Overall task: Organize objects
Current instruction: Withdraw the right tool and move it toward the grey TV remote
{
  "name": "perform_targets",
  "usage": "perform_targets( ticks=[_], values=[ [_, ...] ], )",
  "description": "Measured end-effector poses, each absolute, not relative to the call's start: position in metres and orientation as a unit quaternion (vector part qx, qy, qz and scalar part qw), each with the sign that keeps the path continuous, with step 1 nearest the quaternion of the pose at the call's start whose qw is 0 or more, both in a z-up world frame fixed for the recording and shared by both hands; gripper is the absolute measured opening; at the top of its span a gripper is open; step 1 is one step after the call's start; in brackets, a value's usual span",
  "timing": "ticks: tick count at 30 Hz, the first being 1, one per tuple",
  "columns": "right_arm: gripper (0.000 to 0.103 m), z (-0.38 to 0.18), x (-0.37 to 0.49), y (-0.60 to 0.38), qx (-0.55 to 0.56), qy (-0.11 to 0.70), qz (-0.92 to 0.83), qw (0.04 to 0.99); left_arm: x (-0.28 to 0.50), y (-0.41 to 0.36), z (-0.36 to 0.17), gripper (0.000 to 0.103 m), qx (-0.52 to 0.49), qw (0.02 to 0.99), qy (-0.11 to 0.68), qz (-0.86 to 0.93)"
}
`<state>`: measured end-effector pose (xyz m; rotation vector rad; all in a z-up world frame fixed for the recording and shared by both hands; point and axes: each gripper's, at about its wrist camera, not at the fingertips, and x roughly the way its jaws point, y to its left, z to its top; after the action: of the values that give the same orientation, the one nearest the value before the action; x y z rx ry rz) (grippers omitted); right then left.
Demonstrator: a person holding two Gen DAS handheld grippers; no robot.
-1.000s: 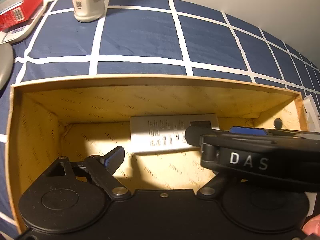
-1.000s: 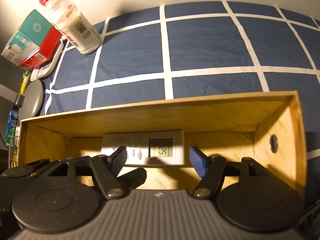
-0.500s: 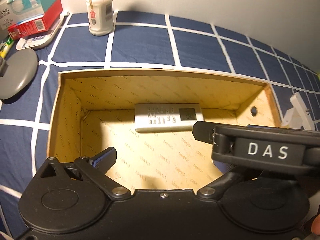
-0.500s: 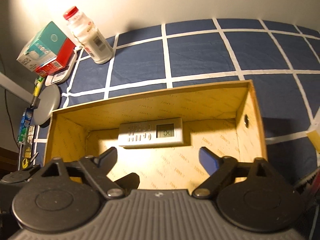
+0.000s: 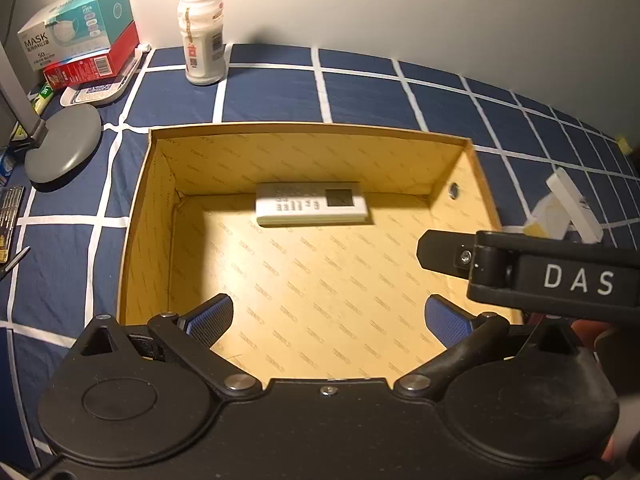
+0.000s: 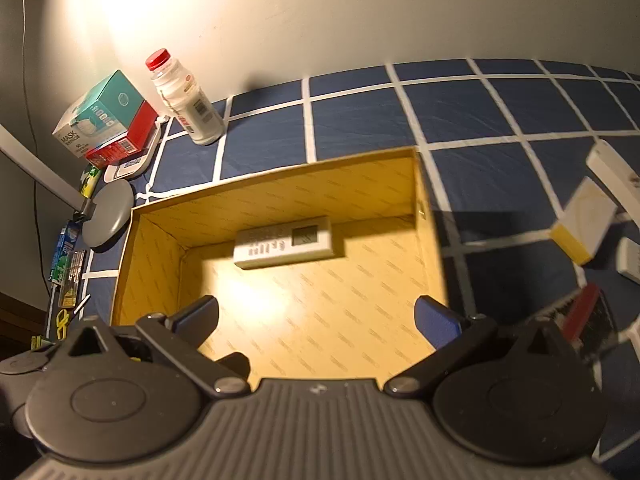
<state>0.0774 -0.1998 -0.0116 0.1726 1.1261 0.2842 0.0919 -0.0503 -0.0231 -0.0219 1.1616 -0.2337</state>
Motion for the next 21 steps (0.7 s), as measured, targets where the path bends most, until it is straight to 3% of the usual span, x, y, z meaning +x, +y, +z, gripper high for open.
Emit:
perform_targets(
  ticks=[21],
  values=[
    [0.103,0.002,0.049,-0.355,0.119,0.514,0.096,0.844,0.038,-0.193,-0.012,0.103,0.044,0.826,0.538,-0.159]
  ],
)
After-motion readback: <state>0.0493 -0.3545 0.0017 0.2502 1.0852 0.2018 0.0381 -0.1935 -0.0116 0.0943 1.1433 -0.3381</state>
